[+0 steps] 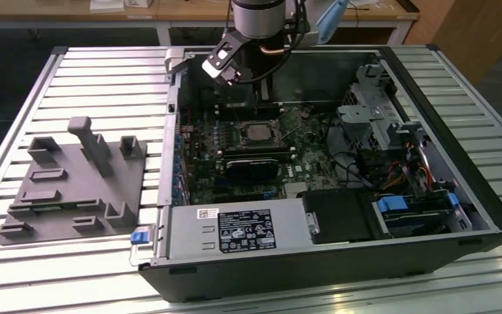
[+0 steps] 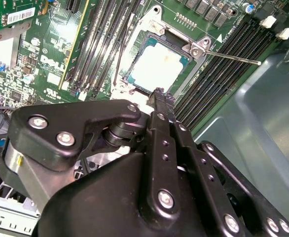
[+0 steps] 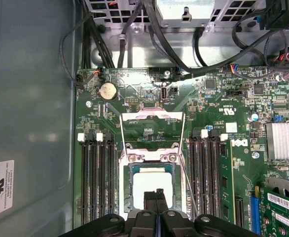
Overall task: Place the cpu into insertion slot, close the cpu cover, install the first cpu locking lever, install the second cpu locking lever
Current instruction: 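Close the cpu cover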
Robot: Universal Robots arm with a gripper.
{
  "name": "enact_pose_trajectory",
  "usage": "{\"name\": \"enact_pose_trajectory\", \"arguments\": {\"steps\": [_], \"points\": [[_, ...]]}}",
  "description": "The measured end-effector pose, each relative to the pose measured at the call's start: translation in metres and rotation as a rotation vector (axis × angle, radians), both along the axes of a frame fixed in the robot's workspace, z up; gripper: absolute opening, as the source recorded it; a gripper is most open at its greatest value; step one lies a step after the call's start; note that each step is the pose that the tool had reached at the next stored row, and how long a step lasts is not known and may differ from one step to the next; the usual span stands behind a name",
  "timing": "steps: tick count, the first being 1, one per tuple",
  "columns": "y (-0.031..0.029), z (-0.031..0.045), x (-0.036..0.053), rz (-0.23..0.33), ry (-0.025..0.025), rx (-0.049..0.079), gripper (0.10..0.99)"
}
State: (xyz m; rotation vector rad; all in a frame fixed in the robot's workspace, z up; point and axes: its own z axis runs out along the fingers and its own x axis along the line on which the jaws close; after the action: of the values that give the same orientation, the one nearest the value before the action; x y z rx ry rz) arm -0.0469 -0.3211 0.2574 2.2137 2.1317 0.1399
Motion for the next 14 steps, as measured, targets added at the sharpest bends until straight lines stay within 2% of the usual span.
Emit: {"name": "enact_pose_trajectory", "arguments": {"steps": [4, 10, 14], "points": [[0.0000, 0.0001, 0.0000, 0.000, 0.0000, 0.000, 0.106], [0.0000, 0.0063, 0.0000, 0.000, 0.0001, 0.000, 0.106], [0.0000, 0.0064, 0.0008, 0.000, 0.0001, 0.000, 0.106]]}}
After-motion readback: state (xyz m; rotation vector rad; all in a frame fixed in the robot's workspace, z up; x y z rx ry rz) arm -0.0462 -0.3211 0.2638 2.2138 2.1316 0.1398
